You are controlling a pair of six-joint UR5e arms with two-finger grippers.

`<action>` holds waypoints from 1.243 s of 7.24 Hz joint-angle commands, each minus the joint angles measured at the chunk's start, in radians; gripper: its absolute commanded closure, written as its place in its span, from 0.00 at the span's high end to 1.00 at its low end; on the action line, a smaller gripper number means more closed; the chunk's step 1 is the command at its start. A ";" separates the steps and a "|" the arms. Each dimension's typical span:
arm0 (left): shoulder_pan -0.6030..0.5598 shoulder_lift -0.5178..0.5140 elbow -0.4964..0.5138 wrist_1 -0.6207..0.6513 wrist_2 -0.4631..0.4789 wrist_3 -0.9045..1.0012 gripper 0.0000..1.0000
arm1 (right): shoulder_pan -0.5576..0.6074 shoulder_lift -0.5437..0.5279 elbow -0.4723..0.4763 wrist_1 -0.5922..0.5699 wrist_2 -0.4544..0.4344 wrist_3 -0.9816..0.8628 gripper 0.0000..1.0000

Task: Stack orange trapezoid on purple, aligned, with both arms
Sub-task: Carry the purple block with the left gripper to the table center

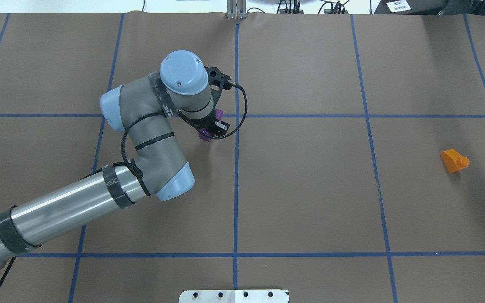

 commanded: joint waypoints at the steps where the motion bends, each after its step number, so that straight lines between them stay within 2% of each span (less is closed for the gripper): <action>1: 0.024 -0.077 0.098 -0.034 0.015 -0.022 0.00 | -0.004 0.004 0.000 0.000 0.000 0.002 1.00; 2: 0.031 -0.102 0.141 -0.037 0.015 -0.023 0.00 | -0.004 0.004 0.001 0.000 0.000 0.008 1.00; 4: 0.037 -0.102 0.147 -0.040 0.015 -0.022 0.00 | -0.005 0.004 0.004 0.000 0.000 0.008 1.00; 6: 0.038 -0.105 0.152 -0.042 0.015 -0.025 0.45 | -0.005 0.004 0.006 0.000 0.000 0.008 1.00; 7: 0.038 -0.109 0.152 -0.055 0.015 -0.026 0.82 | -0.005 0.004 0.006 0.000 0.008 0.008 1.00; 8: 0.041 -0.108 0.156 -0.077 0.015 -0.028 1.00 | -0.005 0.005 0.006 0.002 0.008 0.008 1.00; 9: 0.037 -0.109 0.158 -0.079 0.015 -0.055 1.00 | -0.005 0.008 0.006 0.002 0.008 0.009 1.00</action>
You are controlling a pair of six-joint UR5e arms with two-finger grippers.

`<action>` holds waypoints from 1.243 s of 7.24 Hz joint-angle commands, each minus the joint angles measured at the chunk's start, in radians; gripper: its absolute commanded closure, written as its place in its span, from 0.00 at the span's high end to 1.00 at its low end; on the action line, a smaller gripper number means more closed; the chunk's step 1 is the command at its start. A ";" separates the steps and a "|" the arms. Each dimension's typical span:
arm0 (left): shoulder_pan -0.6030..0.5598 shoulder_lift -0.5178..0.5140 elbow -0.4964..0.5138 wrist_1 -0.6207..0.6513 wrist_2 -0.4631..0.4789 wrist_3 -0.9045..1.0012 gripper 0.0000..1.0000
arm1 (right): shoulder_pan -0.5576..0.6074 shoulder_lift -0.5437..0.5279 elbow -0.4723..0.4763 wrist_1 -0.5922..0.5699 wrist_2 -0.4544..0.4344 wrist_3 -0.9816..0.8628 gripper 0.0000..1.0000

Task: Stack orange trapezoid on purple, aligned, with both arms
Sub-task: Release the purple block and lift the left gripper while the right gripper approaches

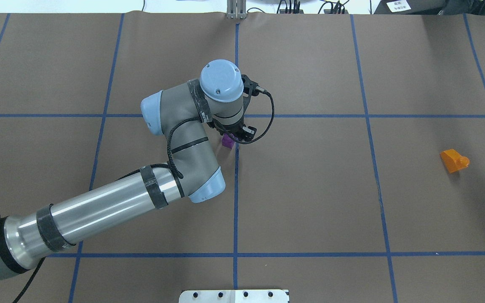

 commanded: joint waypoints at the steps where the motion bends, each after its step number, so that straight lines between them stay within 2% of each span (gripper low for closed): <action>1: -0.034 -0.003 -0.006 0.005 -0.009 -0.021 1.00 | -0.027 0.050 0.003 0.001 0.001 0.056 1.00; 2: -0.089 -0.003 -0.022 0.023 -0.064 -0.017 1.00 | -0.096 0.091 0.029 0.002 -0.016 0.195 1.00; 4: -0.206 0.006 -0.130 0.153 -0.176 -0.002 1.00 | -0.231 0.095 0.080 0.037 -0.176 0.298 1.00; 5: -0.231 0.008 -0.197 0.231 -0.181 0.001 1.00 | -0.285 -0.001 0.083 0.210 -0.210 0.363 1.00; 6: -0.255 0.009 -0.251 0.325 -0.181 0.059 1.00 | -0.367 -0.090 0.060 0.470 -0.276 0.518 1.00; 7: -0.295 0.011 -0.322 0.455 -0.181 0.125 1.00 | -0.411 -0.150 -0.005 0.646 -0.302 0.564 1.00; 8: -0.338 0.060 -0.423 0.569 -0.179 0.225 1.00 | -0.425 -0.163 -0.076 0.750 -0.300 0.570 1.00; 9: -0.387 0.144 -0.513 0.608 -0.179 0.299 1.00 | -0.433 -0.177 -0.113 0.795 -0.291 0.563 1.00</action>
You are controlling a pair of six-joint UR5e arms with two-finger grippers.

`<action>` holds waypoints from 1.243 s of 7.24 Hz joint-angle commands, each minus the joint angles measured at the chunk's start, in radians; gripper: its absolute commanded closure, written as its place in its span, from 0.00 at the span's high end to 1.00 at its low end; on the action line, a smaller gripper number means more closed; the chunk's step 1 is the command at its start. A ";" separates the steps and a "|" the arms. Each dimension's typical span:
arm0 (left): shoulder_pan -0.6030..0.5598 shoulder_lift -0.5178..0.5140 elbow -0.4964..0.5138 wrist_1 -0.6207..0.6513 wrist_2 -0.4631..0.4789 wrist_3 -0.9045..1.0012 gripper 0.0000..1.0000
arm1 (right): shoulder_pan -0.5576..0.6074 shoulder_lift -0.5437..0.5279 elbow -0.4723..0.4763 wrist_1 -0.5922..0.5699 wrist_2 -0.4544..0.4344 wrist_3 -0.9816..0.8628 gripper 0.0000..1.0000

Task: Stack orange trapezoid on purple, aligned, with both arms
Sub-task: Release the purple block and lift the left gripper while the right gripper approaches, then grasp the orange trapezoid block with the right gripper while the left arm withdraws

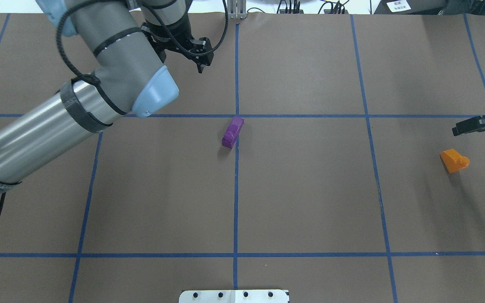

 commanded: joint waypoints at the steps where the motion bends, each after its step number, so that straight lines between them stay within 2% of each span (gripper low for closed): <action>1: -0.087 0.131 -0.143 0.089 0.000 0.150 1.00 | -0.036 -0.027 -0.065 0.104 0.013 0.012 1.00; 4: -0.098 0.139 -0.147 0.090 0.000 0.169 1.00 | -0.105 -0.015 -0.111 0.095 0.007 0.018 0.98; 5: -0.098 0.155 -0.154 0.089 -0.001 0.169 1.00 | -0.119 -0.009 -0.120 0.092 0.005 0.019 0.74; 6: -0.098 0.169 -0.163 0.087 -0.003 0.169 1.00 | -0.120 -0.006 -0.124 0.091 0.010 0.016 0.35; 7: -0.096 0.173 -0.164 0.086 -0.004 0.169 1.00 | -0.120 -0.004 -0.124 0.075 0.011 0.010 0.14; 8: -0.098 0.173 -0.165 0.084 -0.004 0.169 1.00 | -0.120 -0.007 -0.119 0.072 0.015 0.007 0.00; 9: -0.098 0.173 -0.165 0.084 -0.003 0.169 1.00 | -0.120 0.000 -0.110 0.062 0.037 0.010 0.00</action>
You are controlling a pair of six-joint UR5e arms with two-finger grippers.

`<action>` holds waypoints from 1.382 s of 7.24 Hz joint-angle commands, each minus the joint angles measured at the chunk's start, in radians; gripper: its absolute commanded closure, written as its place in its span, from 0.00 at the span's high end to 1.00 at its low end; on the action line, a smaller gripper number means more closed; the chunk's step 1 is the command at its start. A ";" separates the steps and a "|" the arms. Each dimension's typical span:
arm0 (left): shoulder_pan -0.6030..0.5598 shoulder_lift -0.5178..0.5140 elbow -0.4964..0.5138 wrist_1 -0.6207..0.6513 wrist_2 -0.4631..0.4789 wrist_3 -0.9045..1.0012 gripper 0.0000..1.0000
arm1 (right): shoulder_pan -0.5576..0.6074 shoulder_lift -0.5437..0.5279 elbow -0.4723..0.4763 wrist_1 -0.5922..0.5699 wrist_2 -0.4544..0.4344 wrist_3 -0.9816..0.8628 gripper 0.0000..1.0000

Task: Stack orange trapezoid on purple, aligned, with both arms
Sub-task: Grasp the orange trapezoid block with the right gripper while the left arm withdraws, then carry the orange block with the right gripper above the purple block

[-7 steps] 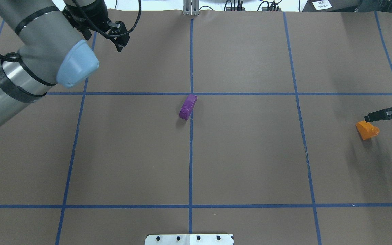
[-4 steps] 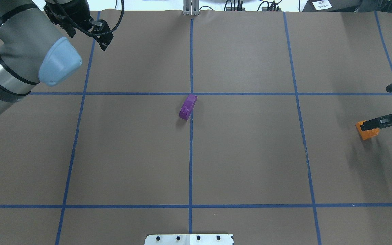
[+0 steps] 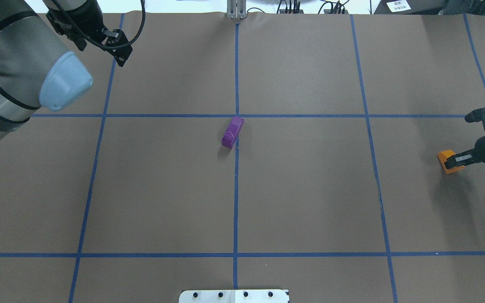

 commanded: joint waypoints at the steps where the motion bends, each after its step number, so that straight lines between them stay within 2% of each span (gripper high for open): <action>1: -0.001 0.028 -0.015 -0.002 0.001 0.003 1.00 | 0.025 0.066 0.045 -0.099 0.062 0.011 0.00; 3: -0.040 0.096 -0.058 0.002 0.004 0.088 1.00 | 0.030 0.222 0.157 -0.395 0.074 0.020 0.00; 5: -0.135 0.214 -0.079 -0.001 -0.013 0.269 1.00 | -0.005 0.399 0.150 -0.443 0.077 0.281 0.00; 6: -0.178 0.284 -0.088 -0.019 -0.022 0.338 1.00 | -0.052 0.494 0.147 -0.508 0.071 0.346 0.00; 7: -0.207 0.338 -0.091 -0.048 -0.024 0.351 1.00 | -0.118 0.613 0.140 -0.619 0.051 0.459 0.00; 8: -0.230 0.398 -0.090 -0.117 -0.024 0.351 1.00 | -0.187 0.731 0.136 -0.725 -0.016 0.559 0.00; 9: -0.237 0.482 -0.088 -0.205 -0.024 0.351 1.00 | -0.258 0.852 0.092 -0.797 -0.085 0.692 0.00; 10: -0.243 0.566 -0.088 -0.310 -0.028 0.348 1.00 | -0.308 0.931 0.026 -0.804 -0.111 0.821 0.00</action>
